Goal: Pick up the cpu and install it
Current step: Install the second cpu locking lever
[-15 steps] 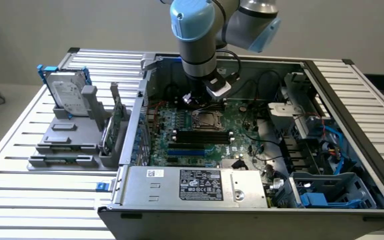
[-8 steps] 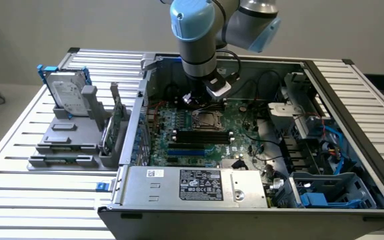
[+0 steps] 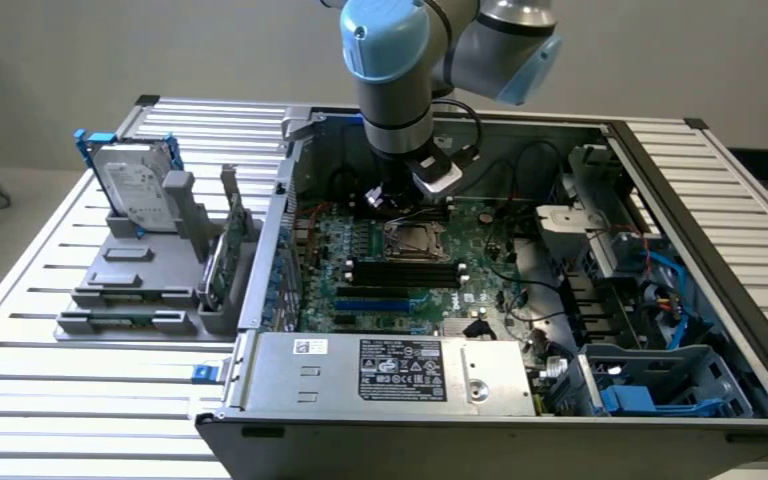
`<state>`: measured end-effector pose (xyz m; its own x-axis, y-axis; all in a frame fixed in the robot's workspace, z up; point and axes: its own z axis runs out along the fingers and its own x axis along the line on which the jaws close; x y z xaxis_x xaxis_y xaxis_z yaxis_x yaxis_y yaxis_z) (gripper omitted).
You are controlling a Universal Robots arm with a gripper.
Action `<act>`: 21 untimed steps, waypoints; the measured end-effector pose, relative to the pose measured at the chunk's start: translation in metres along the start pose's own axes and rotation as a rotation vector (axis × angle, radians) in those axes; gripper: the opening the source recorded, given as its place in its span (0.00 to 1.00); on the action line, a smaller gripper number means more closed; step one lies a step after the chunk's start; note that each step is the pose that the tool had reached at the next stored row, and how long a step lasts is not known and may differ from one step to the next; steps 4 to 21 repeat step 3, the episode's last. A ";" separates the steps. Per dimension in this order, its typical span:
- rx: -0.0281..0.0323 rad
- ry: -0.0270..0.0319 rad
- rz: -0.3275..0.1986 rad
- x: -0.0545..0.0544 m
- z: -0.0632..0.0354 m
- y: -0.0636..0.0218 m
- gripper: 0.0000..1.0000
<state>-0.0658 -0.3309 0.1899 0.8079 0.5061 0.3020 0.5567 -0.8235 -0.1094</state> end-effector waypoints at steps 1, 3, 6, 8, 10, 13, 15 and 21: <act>0.0000 0.0000 0.000 0.000 0.0000 0.0000 0.11; 0.0000 0.0000 0.000 0.000 0.0000 0.0000 0.11; 0.0000 0.0000 0.000 0.000 0.0000 0.0000 0.11; 0.0000 0.0000 0.000 0.000 0.0000 0.0000 0.11; 0.0000 0.0000 0.000 0.000 0.0000 0.0000 0.11; 0.0000 0.0000 0.000 0.000 0.0000 0.0000 0.11; 0.0000 0.0000 0.000 0.000 0.0000 0.0000 0.11; 0.0000 0.0000 0.000 0.000 0.0000 0.0000 0.11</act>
